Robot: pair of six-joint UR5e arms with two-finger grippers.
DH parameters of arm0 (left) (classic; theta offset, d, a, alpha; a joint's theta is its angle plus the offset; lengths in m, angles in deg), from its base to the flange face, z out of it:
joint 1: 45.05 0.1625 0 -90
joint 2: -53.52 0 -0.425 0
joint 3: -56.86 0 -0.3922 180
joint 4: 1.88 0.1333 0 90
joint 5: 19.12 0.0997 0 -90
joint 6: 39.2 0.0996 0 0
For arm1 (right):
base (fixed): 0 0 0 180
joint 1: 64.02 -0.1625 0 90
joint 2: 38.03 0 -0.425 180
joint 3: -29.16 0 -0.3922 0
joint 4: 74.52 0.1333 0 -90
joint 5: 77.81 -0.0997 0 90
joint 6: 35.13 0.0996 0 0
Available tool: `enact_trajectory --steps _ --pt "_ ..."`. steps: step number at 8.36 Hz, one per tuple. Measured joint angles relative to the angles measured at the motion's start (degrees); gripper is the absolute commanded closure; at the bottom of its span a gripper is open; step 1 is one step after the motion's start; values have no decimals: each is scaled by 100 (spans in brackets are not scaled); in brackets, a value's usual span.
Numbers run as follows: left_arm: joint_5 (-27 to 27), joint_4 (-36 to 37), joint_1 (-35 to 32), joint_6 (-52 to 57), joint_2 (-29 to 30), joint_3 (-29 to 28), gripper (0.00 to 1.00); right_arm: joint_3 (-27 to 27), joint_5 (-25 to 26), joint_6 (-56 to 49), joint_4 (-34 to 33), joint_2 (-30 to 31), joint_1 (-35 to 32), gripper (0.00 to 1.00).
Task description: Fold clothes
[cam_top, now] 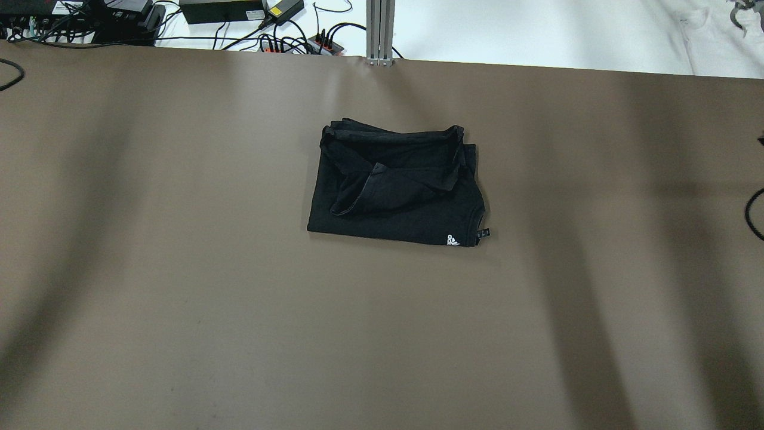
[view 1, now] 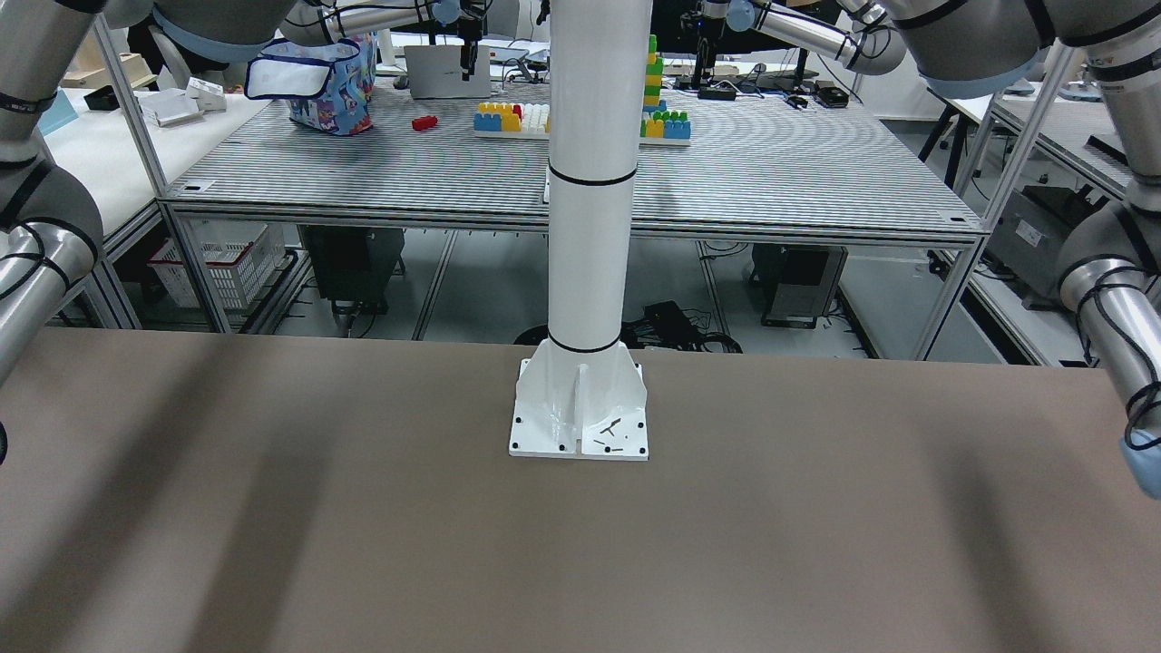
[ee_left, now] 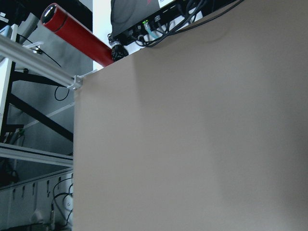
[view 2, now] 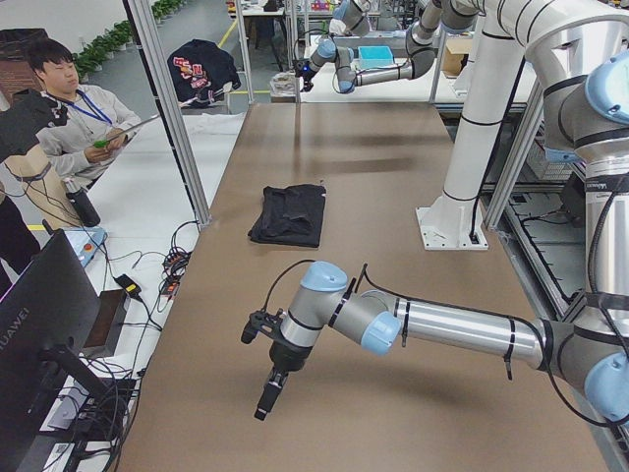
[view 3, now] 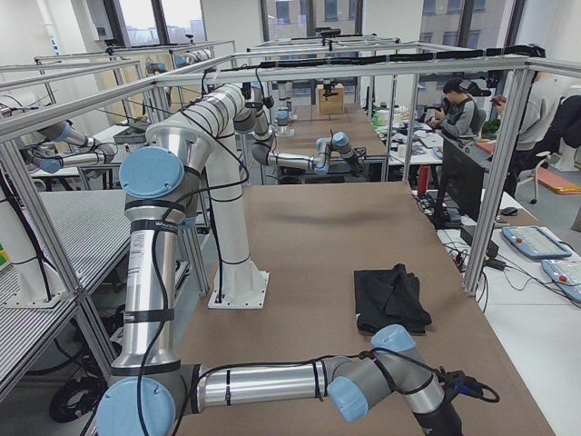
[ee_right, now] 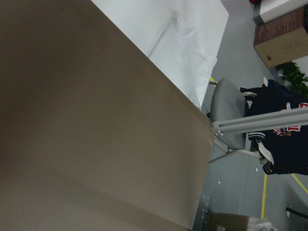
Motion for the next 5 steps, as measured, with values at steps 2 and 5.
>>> enact_trajectory --steps 2,5 --pt "298 -204 -313 274 -579 167 0 118 297 -283 241 653 -278 6" --pt "256 -158 -480 305 -757 478 0 319 450 -209 528 978 -364 6"
